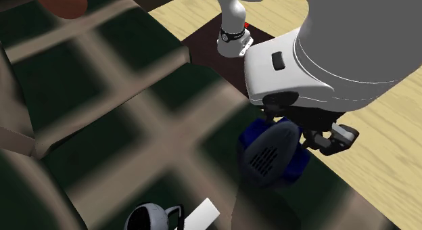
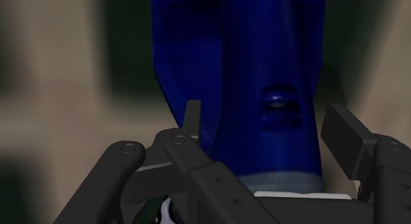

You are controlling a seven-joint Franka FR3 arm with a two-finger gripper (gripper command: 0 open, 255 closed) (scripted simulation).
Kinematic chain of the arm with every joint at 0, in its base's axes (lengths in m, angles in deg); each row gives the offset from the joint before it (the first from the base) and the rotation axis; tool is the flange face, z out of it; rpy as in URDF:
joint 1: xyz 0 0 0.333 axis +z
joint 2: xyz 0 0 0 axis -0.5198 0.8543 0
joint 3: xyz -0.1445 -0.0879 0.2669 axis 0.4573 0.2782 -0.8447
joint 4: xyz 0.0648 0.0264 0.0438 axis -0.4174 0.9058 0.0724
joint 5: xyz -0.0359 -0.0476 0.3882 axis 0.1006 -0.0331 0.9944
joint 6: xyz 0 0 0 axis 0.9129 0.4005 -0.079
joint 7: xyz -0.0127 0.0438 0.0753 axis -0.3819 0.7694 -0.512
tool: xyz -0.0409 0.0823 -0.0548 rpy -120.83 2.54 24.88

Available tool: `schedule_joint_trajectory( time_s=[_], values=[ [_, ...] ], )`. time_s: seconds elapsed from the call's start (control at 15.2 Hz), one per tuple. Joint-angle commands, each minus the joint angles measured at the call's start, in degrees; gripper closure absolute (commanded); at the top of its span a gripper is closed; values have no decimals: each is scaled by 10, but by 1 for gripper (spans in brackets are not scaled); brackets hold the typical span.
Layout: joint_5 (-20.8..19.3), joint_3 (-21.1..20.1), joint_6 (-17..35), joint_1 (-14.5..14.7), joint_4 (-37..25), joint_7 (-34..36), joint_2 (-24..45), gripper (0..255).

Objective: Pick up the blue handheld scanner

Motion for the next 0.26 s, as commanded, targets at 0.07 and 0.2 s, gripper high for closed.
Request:
schedule_joint_trajectory(
  time_s=[0.07,0.2],
  values=[
    [-3,-1,-27,5,-36,3,5,255],
    [-3,0,-28,6,-37,3,6,255]
  ],
)
